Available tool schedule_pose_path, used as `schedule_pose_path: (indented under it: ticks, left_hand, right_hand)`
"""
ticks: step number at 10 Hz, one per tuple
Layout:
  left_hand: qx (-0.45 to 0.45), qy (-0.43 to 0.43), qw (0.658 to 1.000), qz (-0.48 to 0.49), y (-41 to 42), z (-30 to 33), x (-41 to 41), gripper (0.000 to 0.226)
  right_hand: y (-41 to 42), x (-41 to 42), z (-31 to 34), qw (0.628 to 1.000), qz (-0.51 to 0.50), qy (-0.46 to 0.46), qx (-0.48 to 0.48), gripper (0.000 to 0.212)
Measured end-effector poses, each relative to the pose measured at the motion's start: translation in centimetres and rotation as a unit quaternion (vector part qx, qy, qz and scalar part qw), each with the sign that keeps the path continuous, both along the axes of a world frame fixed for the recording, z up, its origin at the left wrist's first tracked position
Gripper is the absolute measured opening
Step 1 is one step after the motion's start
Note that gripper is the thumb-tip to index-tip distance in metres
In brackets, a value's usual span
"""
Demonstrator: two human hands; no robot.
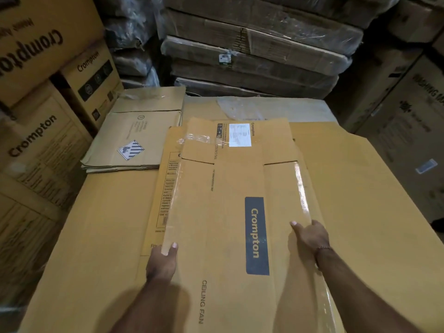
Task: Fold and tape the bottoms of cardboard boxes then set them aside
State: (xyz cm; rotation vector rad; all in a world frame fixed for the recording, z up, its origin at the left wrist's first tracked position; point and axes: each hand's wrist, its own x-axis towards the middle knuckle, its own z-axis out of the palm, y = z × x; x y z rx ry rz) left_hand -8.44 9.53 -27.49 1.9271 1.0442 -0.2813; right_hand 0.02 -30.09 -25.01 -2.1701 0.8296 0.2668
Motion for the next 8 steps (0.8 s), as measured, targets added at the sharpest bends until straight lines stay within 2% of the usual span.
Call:
schedule_pose_path:
  ticks: [1,3,4,6,7,8]
  left_hand:
    - [-0.012,0.004,1.0,0.004,0.4,-1.8,0.2,0.052]
    - [0.069,0.063,0.995,-0.019,1.1,-4.1,0.5,0.06]
    - [0.048,0.057,0.997,-0.017,1.0,-4.5,0.3,0.063]
    - [0.035,0.052,0.998,-0.013,1.0,-5.0,0.0,0.062]
    - [0.018,0.057,0.998,0.011,0.5,-4.4,-0.4,0.067]
    - [-0.014,0.089,0.996,0.001,0.1,-2.4,0.4,0.083]
  right_hand:
    - [-0.2,0.9,-1.4,0.999,0.021,0.038,-0.02,0.069]
    - [0.1,1.9,-2.7,0.994,0.05,0.061,-0.074,0.071]
    - [0.4,2.4,-2.9,0.99,0.053,0.09,-0.09,0.075]
    - [1.6,2.7,-3.1,0.981,0.077,0.11,-0.138,0.069]
    - [2.6,2.5,-2.6,0.97,0.1,0.138,-0.171,0.093]
    - [3.5,2.5,-0.8,0.953,0.148,0.108,-0.242,0.106]
